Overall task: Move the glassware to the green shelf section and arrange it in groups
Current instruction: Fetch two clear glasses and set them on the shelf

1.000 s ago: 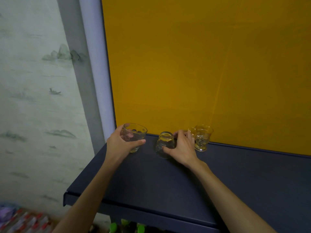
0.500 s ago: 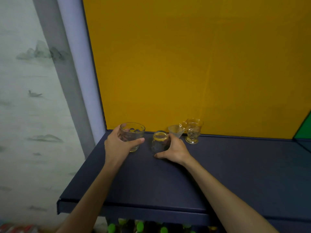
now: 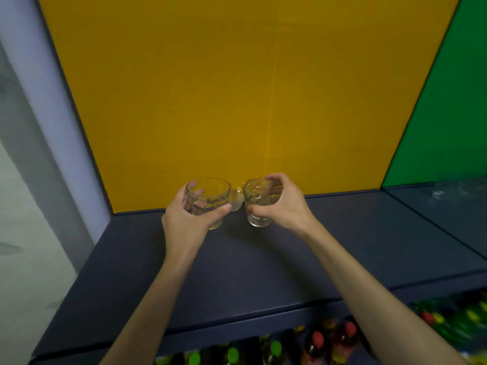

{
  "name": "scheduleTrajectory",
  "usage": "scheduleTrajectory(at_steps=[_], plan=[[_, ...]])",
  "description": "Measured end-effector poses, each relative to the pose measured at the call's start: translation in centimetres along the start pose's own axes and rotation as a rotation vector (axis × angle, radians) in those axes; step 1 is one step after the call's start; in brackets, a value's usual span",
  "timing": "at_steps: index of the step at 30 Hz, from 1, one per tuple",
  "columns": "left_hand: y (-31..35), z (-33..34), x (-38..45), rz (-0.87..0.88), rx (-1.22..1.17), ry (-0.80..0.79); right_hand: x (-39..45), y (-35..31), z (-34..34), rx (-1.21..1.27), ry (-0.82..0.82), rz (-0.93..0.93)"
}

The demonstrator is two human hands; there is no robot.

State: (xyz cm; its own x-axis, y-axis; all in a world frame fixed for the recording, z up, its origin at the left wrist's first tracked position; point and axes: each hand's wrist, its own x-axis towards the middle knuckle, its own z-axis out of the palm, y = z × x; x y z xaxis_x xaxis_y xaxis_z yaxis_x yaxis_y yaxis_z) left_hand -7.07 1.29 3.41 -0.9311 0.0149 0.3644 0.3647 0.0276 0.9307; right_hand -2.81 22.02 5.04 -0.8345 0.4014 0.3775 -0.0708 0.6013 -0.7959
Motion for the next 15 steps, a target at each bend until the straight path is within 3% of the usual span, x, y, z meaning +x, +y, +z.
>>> scheduleTrajectory(at_steps=[4, 15], plan=[[0.4, 4.3, -1.0, -0.020, -0.037, -0.097, -1.5, 1.6, -4.0, 0.125, 0.056, 0.076], [3.9, 19.9, -8.8, -0.039, -0.110, -0.361, -7.5, 9.4, -20.2, 0.110, 0.246, 0.156]])
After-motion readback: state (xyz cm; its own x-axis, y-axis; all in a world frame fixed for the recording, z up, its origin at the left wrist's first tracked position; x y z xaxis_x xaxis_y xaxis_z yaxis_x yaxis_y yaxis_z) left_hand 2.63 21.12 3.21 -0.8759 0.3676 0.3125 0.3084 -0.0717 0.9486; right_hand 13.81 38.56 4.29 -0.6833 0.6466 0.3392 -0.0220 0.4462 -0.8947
